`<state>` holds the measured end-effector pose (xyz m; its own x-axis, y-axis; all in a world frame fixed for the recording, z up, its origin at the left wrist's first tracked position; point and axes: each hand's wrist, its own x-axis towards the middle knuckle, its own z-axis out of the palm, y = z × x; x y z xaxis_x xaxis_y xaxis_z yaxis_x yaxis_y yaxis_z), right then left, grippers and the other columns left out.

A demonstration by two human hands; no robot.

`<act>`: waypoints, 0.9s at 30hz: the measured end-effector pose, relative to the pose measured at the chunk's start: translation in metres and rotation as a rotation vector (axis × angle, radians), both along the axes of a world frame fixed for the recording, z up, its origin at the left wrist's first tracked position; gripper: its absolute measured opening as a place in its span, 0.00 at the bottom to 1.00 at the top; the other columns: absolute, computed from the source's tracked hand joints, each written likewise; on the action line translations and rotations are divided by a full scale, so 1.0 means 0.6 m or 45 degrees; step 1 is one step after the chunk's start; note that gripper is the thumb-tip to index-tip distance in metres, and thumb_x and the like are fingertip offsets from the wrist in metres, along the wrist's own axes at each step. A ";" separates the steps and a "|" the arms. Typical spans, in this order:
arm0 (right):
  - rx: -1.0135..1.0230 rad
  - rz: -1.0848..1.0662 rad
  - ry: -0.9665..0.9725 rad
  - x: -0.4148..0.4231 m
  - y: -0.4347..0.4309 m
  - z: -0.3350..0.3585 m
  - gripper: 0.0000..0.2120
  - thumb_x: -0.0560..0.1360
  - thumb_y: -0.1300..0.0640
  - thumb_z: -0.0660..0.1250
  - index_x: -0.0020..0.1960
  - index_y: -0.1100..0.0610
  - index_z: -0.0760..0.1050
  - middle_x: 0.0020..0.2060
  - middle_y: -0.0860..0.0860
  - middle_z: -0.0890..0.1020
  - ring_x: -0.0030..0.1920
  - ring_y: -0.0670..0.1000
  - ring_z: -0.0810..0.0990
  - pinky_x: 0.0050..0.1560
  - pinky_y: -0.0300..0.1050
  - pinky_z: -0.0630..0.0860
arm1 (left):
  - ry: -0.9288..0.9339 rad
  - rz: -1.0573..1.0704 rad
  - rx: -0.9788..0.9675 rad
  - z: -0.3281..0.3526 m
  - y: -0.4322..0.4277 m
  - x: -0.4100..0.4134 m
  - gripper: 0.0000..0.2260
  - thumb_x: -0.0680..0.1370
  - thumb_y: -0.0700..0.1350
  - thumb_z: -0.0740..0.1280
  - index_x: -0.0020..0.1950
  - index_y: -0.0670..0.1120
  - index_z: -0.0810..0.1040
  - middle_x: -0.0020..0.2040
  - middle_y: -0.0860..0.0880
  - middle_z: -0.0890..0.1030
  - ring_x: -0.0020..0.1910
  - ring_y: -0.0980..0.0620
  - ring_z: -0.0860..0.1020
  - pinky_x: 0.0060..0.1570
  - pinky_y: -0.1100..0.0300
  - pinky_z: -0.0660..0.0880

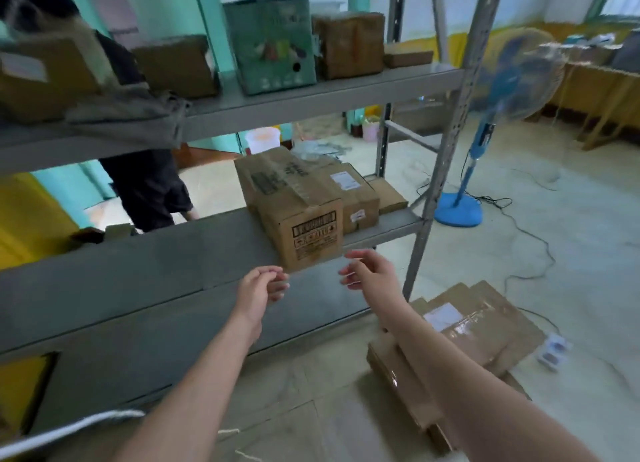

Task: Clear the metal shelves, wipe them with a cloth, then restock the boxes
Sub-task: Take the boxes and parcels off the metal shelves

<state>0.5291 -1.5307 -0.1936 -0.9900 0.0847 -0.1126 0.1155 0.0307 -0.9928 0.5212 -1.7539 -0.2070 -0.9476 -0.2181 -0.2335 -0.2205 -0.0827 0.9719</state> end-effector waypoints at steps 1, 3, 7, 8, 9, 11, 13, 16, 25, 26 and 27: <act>0.014 0.000 0.004 -0.014 -0.010 0.004 0.08 0.83 0.64 0.61 0.56 0.57 0.78 0.40 0.54 0.85 0.39 0.52 0.85 0.42 0.44 0.81 | 0.010 0.009 0.020 -0.003 -0.008 -0.007 0.10 0.83 0.34 0.58 0.49 0.41 0.78 0.44 0.42 0.83 0.36 0.50 0.81 0.33 0.64 0.76; 0.047 0.012 0.001 -0.044 -0.031 0.008 0.08 0.83 0.64 0.61 0.56 0.57 0.78 0.41 0.55 0.85 0.40 0.52 0.85 0.42 0.43 0.81 | 0.003 0.036 0.045 -0.015 -0.026 -0.024 0.10 0.83 0.35 0.58 0.49 0.41 0.78 0.44 0.42 0.83 0.37 0.50 0.81 0.34 0.63 0.76; 0.090 0.018 -0.022 -0.110 -0.052 -0.004 0.08 0.83 0.63 0.61 0.56 0.56 0.79 0.43 0.56 0.86 0.42 0.54 0.86 0.42 0.43 0.82 | -0.046 0.074 0.007 -0.044 -0.051 -0.071 0.10 0.83 0.35 0.59 0.49 0.41 0.80 0.45 0.42 0.84 0.39 0.49 0.81 0.37 0.61 0.76; 0.103 0.002 -0.033 -0.130 -0.052 -0.010 0.09 0.83 0.63 0.61 0.56 0.56 0.79 0.43 0.55 0.86 0.42 0.54 0.86 0.44 0.44 0.83 | -0.054 0.075 -0.010 -0.049 -0.055 -0.084 0.10 0.83 0.36 0.60 0.50 0.41 0.80 0.46 0.42 0.84 0.40 0.49 0.81 0.38 0.61 0.76; 0.108 -0.013 -0.043 -0.150 -0.051 -0.017 0.09 0.83 0.63 0.61 0.56 0.55 0.79 0.44 0.54 0.86 0.43 0.54 0.86 0.45 0.45 0.83 | -0.059 0.071 -0.033 -0.054 -0.057 -0.097 0.09 0.83 0.36 0.60 0.50 0.40 0.80 0.46 0.42 0.84 0.41 0.49 0.81 0.39 0.61 0.76; 0.134 -0.034 -0.066 -0.205 -0.047 -0.036 0.09 0.82 0.63 0.62 0.55 0.54 0.79 0.45 0.52 0.86 0.45 0.53 0.85 0.47 0.46 0.83 | -0.071 0.086 -0.067 -0.067 -0.061 -0.135 0.08 0.83 0.37 0.61 0.51 0.41 0.80 0.48 0.42 0.84 0.43 0.49 0.81 0.41 0.60 0.76; 0.145 -0.072 -0.070 -0.277 -0.042 -0.057 0.08 0.82 0.61 0.64 0.56 0.53 0.79 0.47 0.51 0.85 0.48 0.51 0.85 0.50 0.46 0.82 | -0.080 0.118 -0.087 -0.079 -0.064 -0.183 0.07 0.82 0.37 0.63 0.52 0.42 0.80 0.50 0.42 0.84 0.45 0.49 0.81 0.43 0.59 0.75; 0.152 -0.178 -0.099 -0.387 -0.034 -0.073 0.07 0.81 0.56 0.66 0.59 0.52 0.77 0.52 0.48 0.82 0.55 0.49 0.82 0.50 0.41 0.77 | -0.155 0.152 -0.125 -0.091 -0.060 -0.255 0.05 0.82 0.41 0.65 0.56 0.44 0.78 0.54 0.42 0.83 0.51 0.49 0.81 0.48 0.57 0.74; 0.456 -0.062 -0.292 -0.643 -0.023 -0.143 0.24 0.75 0.37 0.69 0.66 0.49 0.73 0.54 0.46 0.79 0.56 0.50 0.80 0.55 0.51 0.79 | -0.479 0.174 -0.073 -0.129 -0.027 -0.473 0.47 0.65 0.75 0.70 0.78 0.54 0.62 0.70 0.55 0.70 0.71 0.49 0.70 0.72 0.40 0.66; 0.412 -0.030 -0.330 -0.644 -0.029 -0.148 0.22 0.77 0.38 0.68 0.65 0.50 0.74 0.52 0.45 0.80 0.52 0.48 0.80 0.50 0.47 0.79 | -0.516 0.195 -0.057 -0.134 -0.026 -0.485 0.50 0.62 0.77 0.70 0.78 0.55 0.64 0.72 0.55 0.72 0.71 0.49 0.71 0.71 0.39 0.67; 0.353 -0.015 -0.357 -0.642 -0.033 -0.156 0.22 0.77 0.39 0.68 0.65 0.50 0.75 0.51 0.45 0.81 0.51 0.48 0.81 0.49 0.46 0.80 | -0.531 0.209 -0.029 -0.139 -0.026 -0.493 0.49 0.62 0.77 0.71 0.77 0.55 0.65 0.72 0.54 0.73 0.70 0.48 0.72 0.71 0.40 0.68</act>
<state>0.1440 -1.5502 -0.2871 -0.9228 0.1612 -0.3499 0.3832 0.2901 -0.8769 0.2253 -1.7694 -0.2901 -0.7256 -0.3674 -0.5818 -0.5798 -0.1289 0.8045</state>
